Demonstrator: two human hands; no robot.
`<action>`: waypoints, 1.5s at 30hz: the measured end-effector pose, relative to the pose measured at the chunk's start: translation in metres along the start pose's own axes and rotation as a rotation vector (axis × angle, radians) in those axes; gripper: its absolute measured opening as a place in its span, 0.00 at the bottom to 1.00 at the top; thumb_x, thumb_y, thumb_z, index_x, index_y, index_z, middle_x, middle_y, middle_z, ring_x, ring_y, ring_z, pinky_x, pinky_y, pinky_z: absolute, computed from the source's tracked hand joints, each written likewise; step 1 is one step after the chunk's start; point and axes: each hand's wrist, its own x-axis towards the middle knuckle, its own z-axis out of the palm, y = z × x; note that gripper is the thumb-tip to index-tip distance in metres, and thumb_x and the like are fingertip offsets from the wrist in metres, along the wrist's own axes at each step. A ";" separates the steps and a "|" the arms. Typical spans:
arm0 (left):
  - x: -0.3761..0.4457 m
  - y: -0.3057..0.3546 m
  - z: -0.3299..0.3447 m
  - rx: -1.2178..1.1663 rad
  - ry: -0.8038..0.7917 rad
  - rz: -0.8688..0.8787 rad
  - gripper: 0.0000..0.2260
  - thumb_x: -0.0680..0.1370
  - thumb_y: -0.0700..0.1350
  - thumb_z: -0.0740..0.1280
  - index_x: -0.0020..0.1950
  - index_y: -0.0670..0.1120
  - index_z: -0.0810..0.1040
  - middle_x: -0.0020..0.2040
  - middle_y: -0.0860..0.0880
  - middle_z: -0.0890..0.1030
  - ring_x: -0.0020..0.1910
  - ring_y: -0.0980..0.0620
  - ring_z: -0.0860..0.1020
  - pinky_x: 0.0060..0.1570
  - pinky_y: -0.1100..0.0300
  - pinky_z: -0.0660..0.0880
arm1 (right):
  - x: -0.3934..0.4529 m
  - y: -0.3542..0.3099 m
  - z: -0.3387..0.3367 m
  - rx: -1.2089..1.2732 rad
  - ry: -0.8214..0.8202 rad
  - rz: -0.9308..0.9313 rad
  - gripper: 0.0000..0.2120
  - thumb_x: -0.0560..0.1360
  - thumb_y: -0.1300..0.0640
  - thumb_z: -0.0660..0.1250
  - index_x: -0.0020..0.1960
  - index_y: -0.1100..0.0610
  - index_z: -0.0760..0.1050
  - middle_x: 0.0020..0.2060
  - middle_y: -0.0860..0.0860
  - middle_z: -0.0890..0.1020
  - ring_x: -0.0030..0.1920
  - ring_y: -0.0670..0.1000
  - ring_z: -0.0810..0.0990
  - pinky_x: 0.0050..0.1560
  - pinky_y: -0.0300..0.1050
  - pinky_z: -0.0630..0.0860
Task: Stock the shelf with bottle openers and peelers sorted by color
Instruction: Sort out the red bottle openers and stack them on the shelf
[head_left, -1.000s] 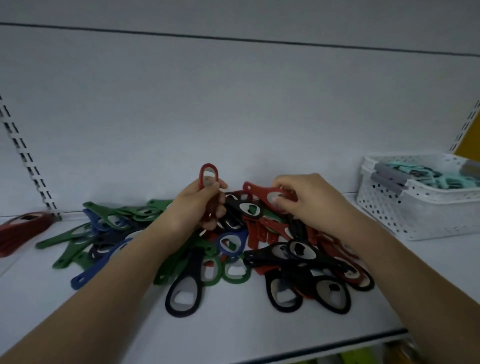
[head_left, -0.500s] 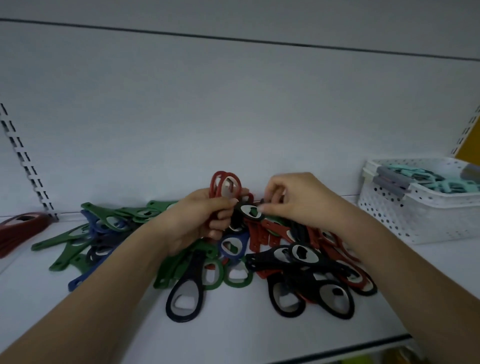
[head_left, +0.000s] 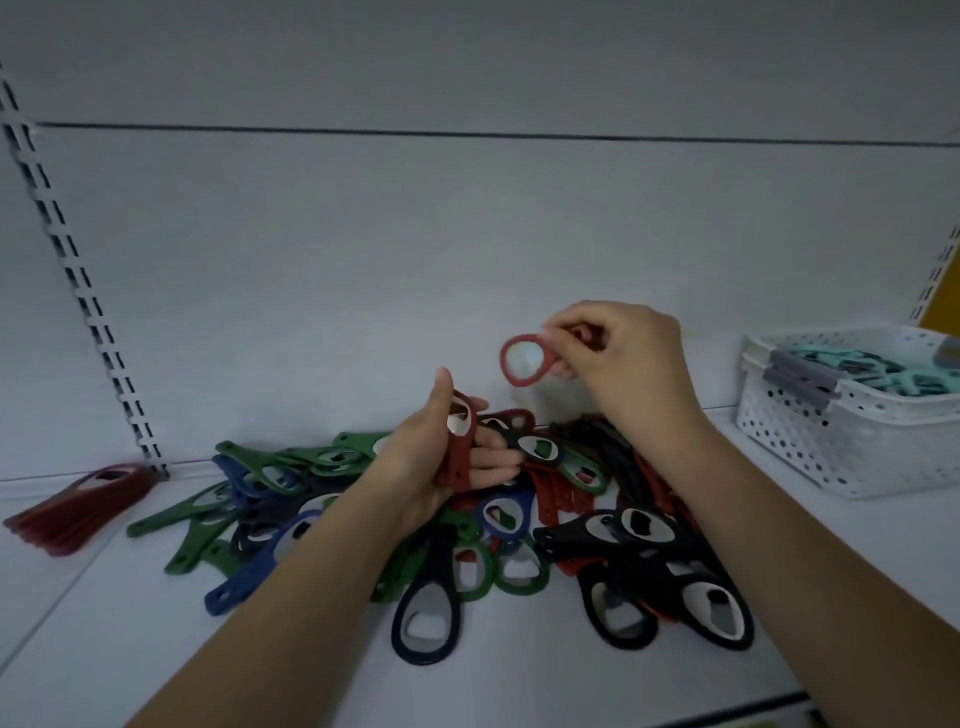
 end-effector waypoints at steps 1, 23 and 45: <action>0.001 -0.001 0.002 -0.048 -0.042 -0.046 0.31 0.81 0.65 0.50 0.59 0.38 0.74 0.40 0.39 0.84 0.39 0.43 0.85 0.34 0.54 0.83 | -0.005 -0.004 0.003 -0.004 -0.048 -0.035 0.05 0.76 0.54 0.72 0.50 0.53 0.85 0.39 0.43 0.85 0.38 0.40 0.84 0.44 0.35 0.81; 0.010 -0.010 -0.004 0.089 0.014 0.135 0.08 0.77 0.43 0.71 0.53 0.45 0.75 0.38 0.46 0.77 0.27 0.55 0.68 0.19 0.66 0.60 | -0.052 -0.001 0.025 -0.947 -0.627 0.237 0.26 0.70 0.35 0.71 0.35 0.54 0.64 0.33 0.49 0.71 0.33 0.49 0.71 0.29 0.42 0.63; 0.015 -0.012 -0.006 0.084 -0.006 0.104 0.14 0.77 0.46 0.71 0.59 0.43 0.77 0.38 0.46 0.79 0.25 0.54 0.69 0.18 0.66 0.60 | -0.060 0.013 0.021 -0.806 -0.568 0.185 0.12 0.78 0.54 0.63 0.58 0.59 0.70 0.48 0.55 0.77 0.44 0.54 0.75 0.35 0.43 0.64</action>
